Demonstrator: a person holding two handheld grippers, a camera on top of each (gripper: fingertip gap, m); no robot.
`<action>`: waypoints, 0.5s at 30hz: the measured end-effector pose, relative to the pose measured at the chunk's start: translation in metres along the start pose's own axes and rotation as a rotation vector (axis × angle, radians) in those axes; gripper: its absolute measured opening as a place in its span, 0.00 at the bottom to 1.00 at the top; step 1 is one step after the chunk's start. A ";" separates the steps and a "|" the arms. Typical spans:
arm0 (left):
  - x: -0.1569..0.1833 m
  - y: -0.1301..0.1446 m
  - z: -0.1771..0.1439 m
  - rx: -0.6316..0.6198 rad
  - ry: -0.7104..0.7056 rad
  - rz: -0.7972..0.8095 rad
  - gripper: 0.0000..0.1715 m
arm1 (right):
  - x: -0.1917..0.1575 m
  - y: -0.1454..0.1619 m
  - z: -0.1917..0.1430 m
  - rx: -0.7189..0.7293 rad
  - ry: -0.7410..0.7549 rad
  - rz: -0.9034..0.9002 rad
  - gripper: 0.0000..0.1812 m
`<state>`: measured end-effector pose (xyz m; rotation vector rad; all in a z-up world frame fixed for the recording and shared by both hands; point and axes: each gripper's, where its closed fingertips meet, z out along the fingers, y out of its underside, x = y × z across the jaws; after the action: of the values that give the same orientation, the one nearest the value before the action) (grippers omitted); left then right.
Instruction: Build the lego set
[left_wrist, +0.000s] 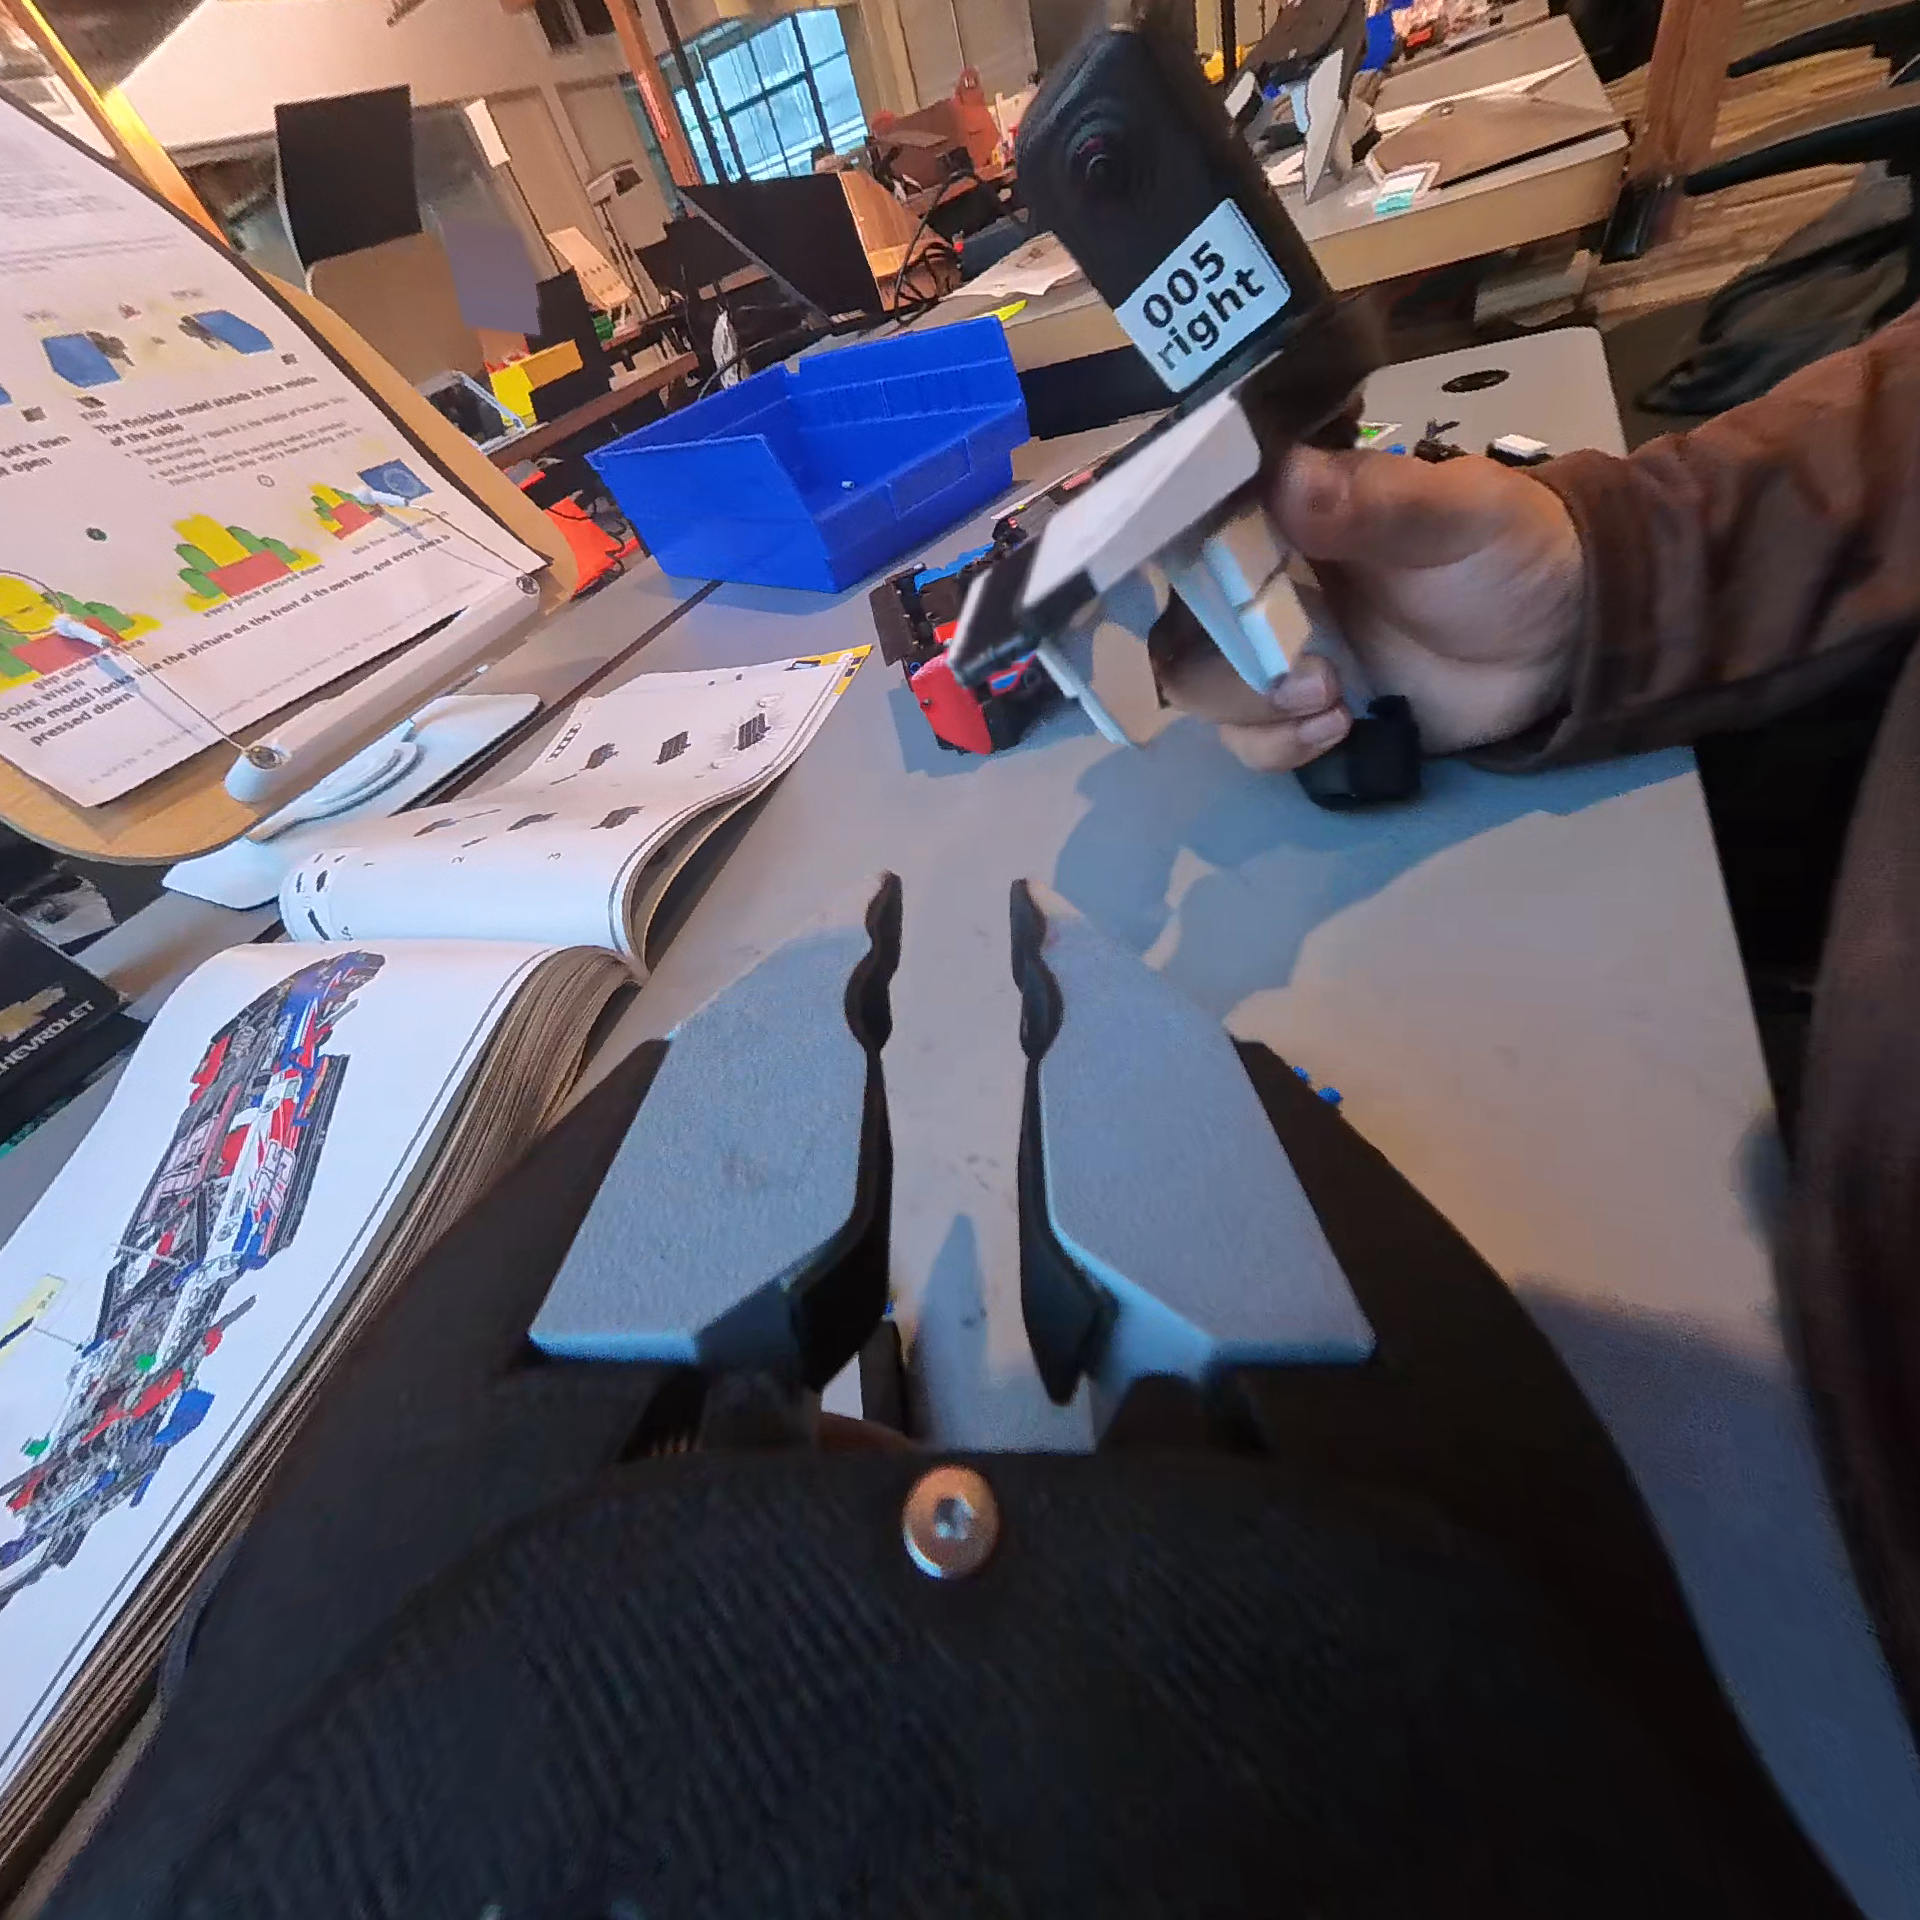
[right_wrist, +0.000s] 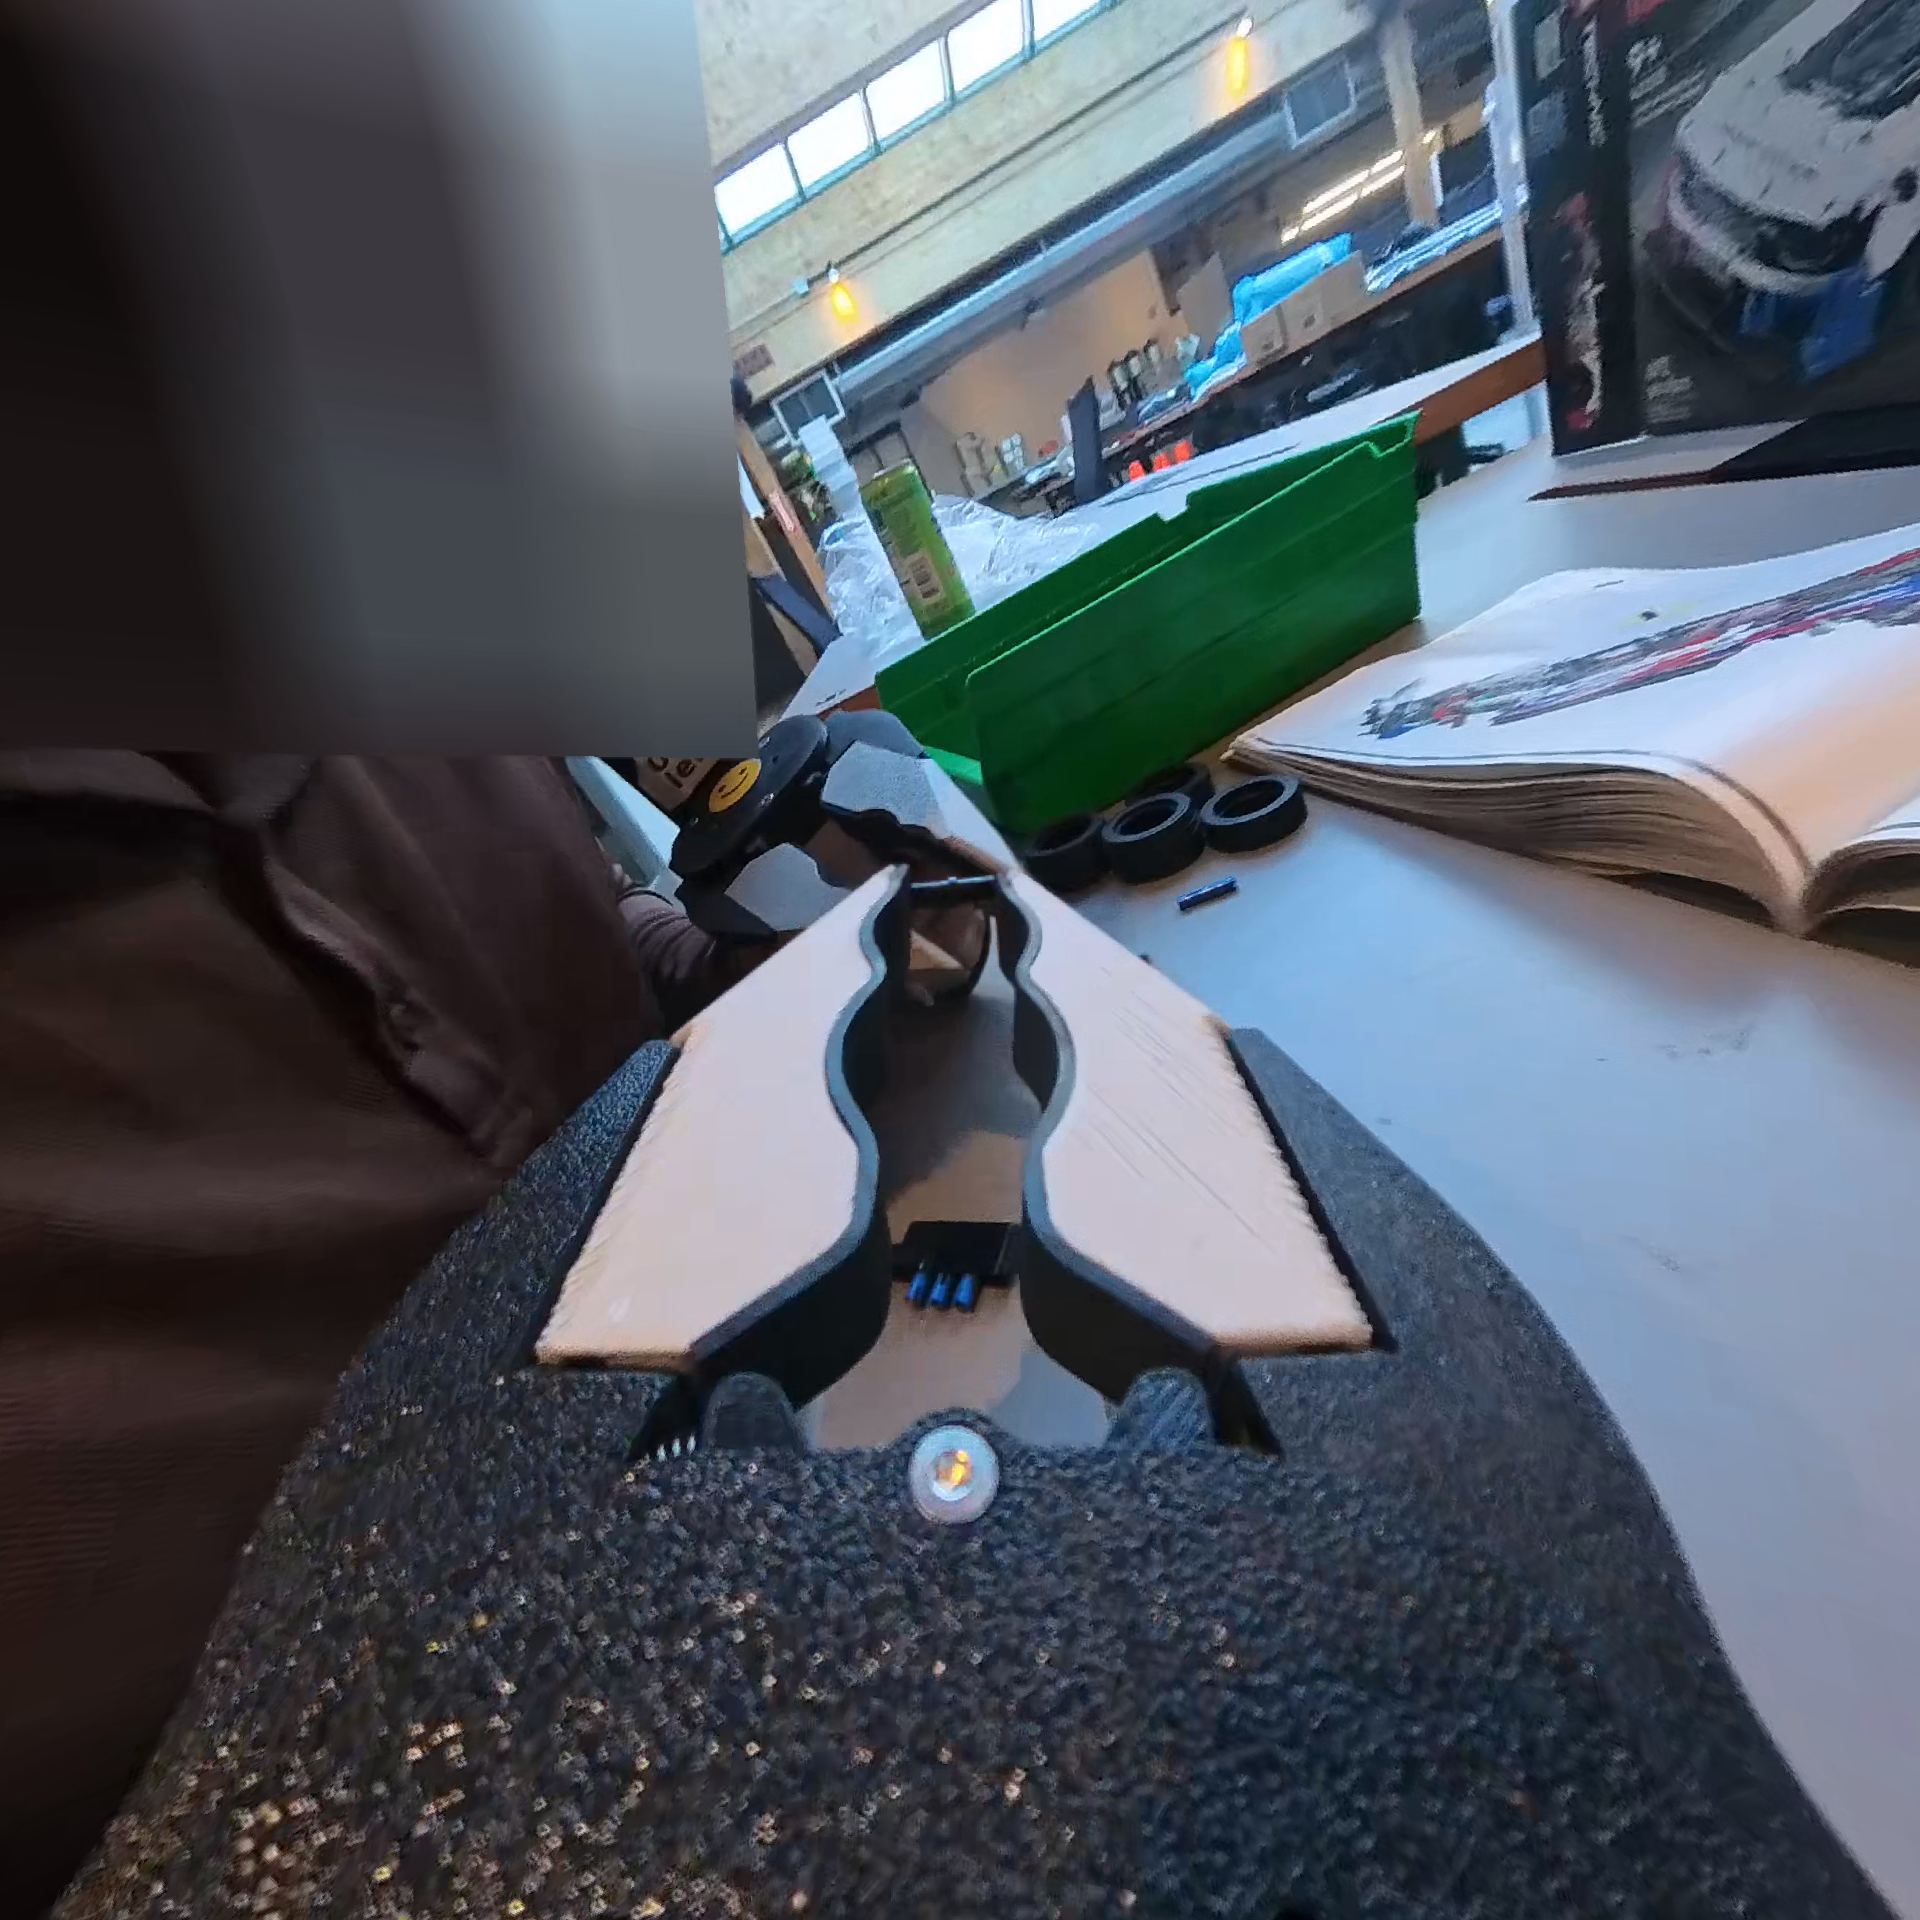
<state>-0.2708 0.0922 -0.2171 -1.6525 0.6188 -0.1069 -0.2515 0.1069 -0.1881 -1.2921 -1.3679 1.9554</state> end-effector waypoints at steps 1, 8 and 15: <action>0.000 0.000 0.000 -0.002 0.002 0.001 0.10 | 0.002 -0.002 -0.002 0.010 0.002 0.002 0.08; -0.004 0.001 0.000 0.000 0.004 -0.044 0.11 | 0.004 -0.005 -0.005 0.032 -0.029 0.046 0.08; 0.016 -0.009 -0.006 0.040 0.034 0.053 0.07 | -0.001 0.000 -0.005 0.001 -0.040 0.030 0.09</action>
<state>-0.2569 0.0800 -0.2114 -1.5971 0.6814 -0.1090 -0.2469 0.1083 -0.1875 -1.2871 -1.3741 2.0113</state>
